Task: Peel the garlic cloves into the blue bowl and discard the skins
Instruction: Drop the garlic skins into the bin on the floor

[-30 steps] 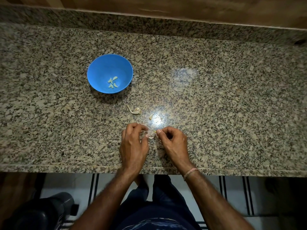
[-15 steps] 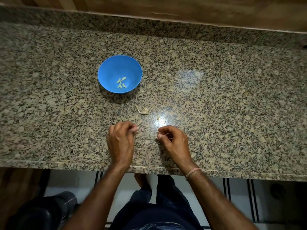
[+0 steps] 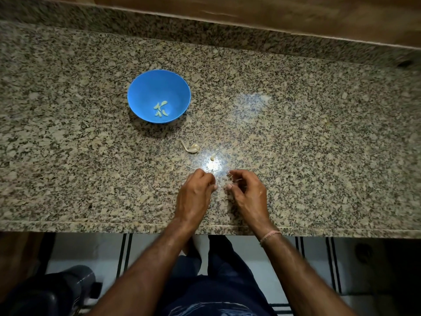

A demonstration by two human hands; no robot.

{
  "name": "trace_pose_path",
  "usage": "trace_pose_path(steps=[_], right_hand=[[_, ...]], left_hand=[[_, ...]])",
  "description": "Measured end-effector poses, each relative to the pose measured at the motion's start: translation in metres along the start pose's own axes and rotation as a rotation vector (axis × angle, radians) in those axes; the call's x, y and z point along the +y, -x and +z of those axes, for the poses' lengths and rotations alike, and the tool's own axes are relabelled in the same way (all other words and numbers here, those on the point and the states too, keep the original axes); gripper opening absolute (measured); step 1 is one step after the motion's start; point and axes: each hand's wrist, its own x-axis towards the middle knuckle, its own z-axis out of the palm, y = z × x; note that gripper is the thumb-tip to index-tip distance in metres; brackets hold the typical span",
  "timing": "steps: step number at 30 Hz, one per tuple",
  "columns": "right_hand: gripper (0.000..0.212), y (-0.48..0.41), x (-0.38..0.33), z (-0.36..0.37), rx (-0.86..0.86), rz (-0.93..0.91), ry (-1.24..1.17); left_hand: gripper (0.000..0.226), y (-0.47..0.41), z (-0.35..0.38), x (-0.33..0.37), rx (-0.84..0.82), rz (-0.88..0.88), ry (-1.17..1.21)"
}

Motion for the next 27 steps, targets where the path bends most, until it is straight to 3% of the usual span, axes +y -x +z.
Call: trace_pose_path(steps=[4, 8, 13, 18, 23, 27], right_hand=[[0.043, 0.000, -0.002, 0.008, -0.045, -0.107, 0.111], [0.057, -0.003, -0.013, 0.029, -0.107, -0.233, 0.274], [0.040, 0.001, -0.029, 0.056, -0.119, -0.344, 0.243], [0.043, 0.002, -0.022, 0.047, 0.041, -0.182, 0.155], [0.035, -0.004, -0.027, 0.051, -0.071, -0.333, 0.206], [0.011, -0.014, -0.030, 0.050, -0.109, -0.330, 0.187]], left_hand=[[0.007, 0.002, -0.006, -0.001, 0.022, -0.026, 0.041], [0.004, 0.017, -0.030, -0.002, 0.161, -0.226, 0.227], [0.007, 0.032, -0.048, -0.011, 0.241, -0.365, 0.286], [0.009, 0.040, -0.049, -0.013, 0.269, -0.410, 0.276], [0.007, 0.038, -0.042, -0.003, 0.306, -0.492, 0.253], [0.007, 0.039, -0.038, 0.007, 0.335, -0.513, 0.232]])
